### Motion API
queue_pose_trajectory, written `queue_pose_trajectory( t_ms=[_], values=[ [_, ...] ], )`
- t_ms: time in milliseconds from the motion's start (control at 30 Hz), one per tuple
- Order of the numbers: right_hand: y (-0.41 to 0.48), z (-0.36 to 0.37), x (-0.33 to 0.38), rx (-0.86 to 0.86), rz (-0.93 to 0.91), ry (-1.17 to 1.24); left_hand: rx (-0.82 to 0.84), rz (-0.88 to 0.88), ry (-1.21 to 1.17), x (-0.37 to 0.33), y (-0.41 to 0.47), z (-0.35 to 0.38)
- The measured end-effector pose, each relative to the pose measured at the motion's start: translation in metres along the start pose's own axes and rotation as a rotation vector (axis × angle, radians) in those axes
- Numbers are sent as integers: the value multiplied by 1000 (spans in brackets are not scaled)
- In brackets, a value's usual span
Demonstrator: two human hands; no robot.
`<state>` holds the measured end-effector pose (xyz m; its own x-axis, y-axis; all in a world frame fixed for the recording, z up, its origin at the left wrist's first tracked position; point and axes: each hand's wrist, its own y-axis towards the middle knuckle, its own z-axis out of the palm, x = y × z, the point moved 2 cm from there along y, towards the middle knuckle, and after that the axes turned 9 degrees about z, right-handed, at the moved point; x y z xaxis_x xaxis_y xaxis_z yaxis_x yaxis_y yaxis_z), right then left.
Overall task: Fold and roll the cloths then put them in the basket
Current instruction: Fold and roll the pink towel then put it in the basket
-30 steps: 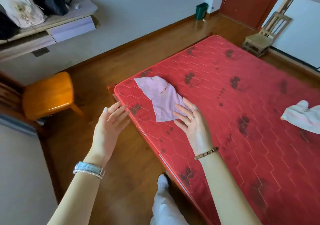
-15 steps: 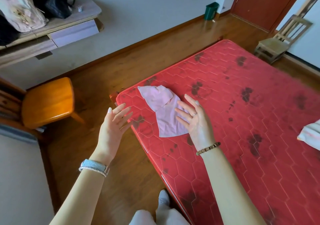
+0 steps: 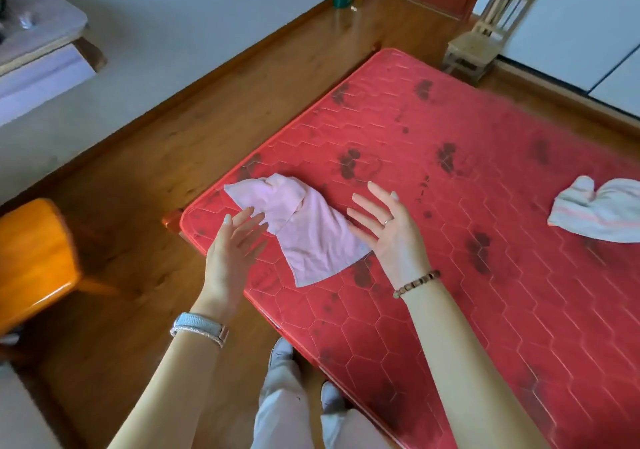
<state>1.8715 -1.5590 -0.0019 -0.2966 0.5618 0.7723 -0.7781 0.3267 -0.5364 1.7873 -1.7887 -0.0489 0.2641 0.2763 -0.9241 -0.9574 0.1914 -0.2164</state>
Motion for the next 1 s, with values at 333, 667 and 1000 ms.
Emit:
queue_pose_trajectory(
  t_ms=[333,667,1000],
  values=[
    [59,5,-8,-268,-14,153,226,-194,65,33,127,22],
    [142,-37,-79,-499,57,120,407,-172,404,123,182,16],
    [233,-124,-204,-594,324,81,652,-86,760,289,201,-25]
  ],
)
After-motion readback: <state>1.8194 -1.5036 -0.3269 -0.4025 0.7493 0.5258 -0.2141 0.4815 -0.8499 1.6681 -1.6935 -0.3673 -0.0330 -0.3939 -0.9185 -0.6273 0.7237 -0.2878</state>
